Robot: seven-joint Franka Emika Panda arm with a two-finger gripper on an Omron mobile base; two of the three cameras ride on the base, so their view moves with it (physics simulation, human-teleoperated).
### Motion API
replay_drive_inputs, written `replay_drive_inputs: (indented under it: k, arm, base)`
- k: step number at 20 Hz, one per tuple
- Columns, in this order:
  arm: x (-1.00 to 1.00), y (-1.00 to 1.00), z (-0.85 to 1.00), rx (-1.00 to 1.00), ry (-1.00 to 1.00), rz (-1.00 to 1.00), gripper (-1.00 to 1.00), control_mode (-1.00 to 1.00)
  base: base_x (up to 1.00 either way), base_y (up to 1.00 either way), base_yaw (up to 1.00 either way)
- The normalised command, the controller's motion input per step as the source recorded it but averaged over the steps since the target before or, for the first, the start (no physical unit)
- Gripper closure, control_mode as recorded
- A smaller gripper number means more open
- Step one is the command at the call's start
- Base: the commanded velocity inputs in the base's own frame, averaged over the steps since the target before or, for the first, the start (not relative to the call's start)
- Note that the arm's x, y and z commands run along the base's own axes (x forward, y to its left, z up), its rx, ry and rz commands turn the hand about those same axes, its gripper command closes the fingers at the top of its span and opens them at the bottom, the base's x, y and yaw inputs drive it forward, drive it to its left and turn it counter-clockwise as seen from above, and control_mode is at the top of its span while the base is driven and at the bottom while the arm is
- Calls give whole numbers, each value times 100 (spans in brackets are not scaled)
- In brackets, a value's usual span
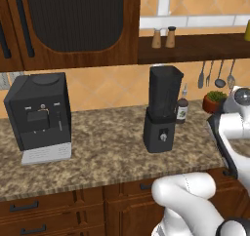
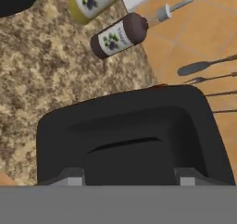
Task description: Close the lid blender by securely placing the lid on top.
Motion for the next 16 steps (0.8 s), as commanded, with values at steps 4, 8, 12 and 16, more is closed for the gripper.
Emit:
replay_drive_inputs:
  k: [4, 8, 12, 16]
  arm:
    - [-31, 67, 100, 5, 17, 0, 100, -100]
    - [-48, 58, 100, 22, 21, 0, 100, -100]
    - [-24, 74, 96, 23, 15, -1, 100, -100]
    - [-2, 99, 71, 14, 8, -16, 100, -100]
  base:
    - [0, 0, 0]
    - [0, 0, 0]
    - [0, 0, 0]
    - [0, 0, 0]
